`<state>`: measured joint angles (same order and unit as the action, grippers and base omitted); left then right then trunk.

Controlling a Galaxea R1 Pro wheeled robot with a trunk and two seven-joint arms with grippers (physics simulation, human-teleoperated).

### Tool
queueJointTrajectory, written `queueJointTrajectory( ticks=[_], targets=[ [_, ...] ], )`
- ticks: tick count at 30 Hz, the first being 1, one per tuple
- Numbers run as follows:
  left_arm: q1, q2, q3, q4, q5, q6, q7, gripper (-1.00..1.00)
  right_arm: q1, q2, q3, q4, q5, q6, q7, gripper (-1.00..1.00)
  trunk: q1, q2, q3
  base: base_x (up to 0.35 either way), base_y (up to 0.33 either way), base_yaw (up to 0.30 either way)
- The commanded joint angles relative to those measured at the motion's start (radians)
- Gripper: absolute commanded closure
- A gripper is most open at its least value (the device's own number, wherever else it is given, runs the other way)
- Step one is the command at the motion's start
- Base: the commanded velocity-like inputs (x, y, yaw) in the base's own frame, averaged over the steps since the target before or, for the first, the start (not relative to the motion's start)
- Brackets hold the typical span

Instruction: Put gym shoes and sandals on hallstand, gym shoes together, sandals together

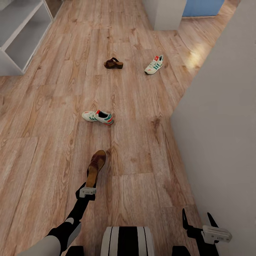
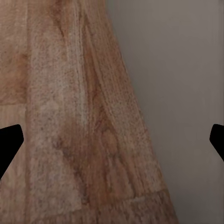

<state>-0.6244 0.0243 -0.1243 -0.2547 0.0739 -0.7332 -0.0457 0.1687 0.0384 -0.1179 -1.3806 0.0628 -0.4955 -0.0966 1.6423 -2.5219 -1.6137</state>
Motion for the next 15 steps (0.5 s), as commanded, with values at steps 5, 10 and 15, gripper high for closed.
queueJointTrajectory(
  ticks=[5, 10, 15],
  targets=[
    [0.000, -0.001, 0.000, 0.000, 0.000, 0.000, 0.000, 1.00, 0.000, 0.000, 0.001, 0.000, 0.001, 0.000, 0.000, -1.00, 0.000, 0.000, 0.008, 0.000, 0.000, -0.006],
    [0.000, -0.001, 0.000, 0.000, 0.000, 0.000, 0.000, 1.00, 0.000, 0.000, 0.002, 0.000, 0.002, -0.001, 0.000, -1.00, 0.000, 0.000, 0.016, 0.000, 0.000, -0.003],
    [0.000, -0.001, 0.000, 0.000, 0.000, 0.000, -0.001, 1.00, 0.000, 0.001, 0.003, 0.000, 0.003, 0.000, 0.001, -1.00, 0.000, 0.000, 0.023, 0.000, 0.000, 0.010]
  ],
)
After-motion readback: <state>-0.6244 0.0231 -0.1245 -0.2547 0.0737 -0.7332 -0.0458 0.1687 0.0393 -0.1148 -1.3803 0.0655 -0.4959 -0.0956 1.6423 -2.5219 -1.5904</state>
